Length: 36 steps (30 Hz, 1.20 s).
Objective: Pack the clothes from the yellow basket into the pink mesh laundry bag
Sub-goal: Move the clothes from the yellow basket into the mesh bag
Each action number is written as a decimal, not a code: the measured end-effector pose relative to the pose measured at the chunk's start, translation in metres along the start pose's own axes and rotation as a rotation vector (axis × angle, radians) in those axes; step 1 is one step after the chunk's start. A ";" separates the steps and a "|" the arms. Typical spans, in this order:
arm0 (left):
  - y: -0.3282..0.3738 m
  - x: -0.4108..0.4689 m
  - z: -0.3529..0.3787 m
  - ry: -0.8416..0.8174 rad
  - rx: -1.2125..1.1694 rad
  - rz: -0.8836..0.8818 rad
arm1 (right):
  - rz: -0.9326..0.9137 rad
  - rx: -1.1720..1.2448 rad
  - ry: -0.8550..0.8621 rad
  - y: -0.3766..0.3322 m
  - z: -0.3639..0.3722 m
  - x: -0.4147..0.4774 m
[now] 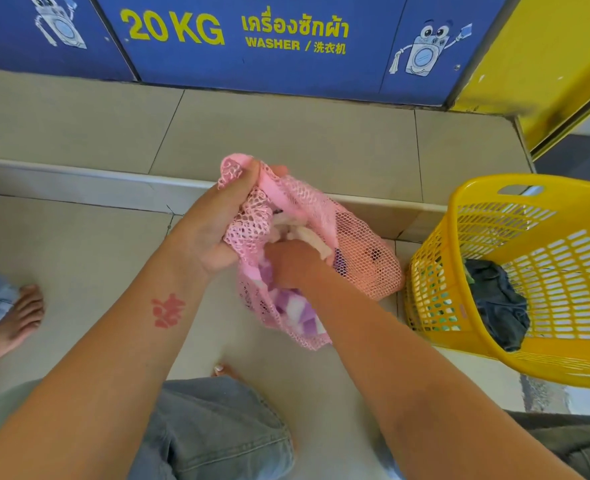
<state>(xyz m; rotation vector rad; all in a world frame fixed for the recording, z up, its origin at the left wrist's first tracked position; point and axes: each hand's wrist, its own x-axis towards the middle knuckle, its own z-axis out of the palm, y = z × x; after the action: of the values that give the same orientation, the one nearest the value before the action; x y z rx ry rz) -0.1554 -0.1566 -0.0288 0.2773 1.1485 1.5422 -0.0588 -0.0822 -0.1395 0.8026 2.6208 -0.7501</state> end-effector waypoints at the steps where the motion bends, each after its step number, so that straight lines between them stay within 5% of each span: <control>1: 0.002 -0.001 -0.002 -0.015 -0.027 0.029 | 0.064 0.019 0.000 0.009 0.001 0.008; 4: 0.011 0.003 -0.005 0.052 -0.133 0.099 | 0.109 -0.067 0.034 0.032 -0.006 0.018; 7: 0.012 0.016 -0.002 0.238 -0.097 0.128 | 0.096 0.017 0.321 0.046 0.001 0.009; 12: -0.002 0.023 0.004 0.363 -0.046 0.172 | 0.306 0.384 0.265 0.075 0.012 -0.019; 17: 0.000 0.022 0.007 0.384 -0.117 0.221 | 0.353 0.449 0.660 0.076 0.027 -0.057; 23: 0.001 0.018 0.018 0.338 0.015 0.202 | 0.325 0.661 -0.092 0.042 0.045 -0.081; 25: -0.001 0.016 0.018 0.323 0.111 0.185 | 0.339 0.777 -0.051 0.031 0.038 -0.074; 30: -0.004 0.012 0.016 0.363 0.283 0.088 | 0.106 1.029 0.494 0.001 -0.007 -0.039; 33: -0.003 0.015 0.022 0.367 0.310 0.065 | 0.033 0.778 0.297 -0.017 -0.010 -0.018; 36: -0.001 0.020 0.021 0.351 0.282 0.102 | -0.030 0.101 -0.078 -0.014 0.010 -0.010</control>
<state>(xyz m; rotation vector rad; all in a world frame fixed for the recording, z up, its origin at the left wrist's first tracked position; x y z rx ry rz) -0.1465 -0.1288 -0.0271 0.2623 1.6560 1.5549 -0.0577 -0.1019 -0.1381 0.7465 2.5485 -0.9104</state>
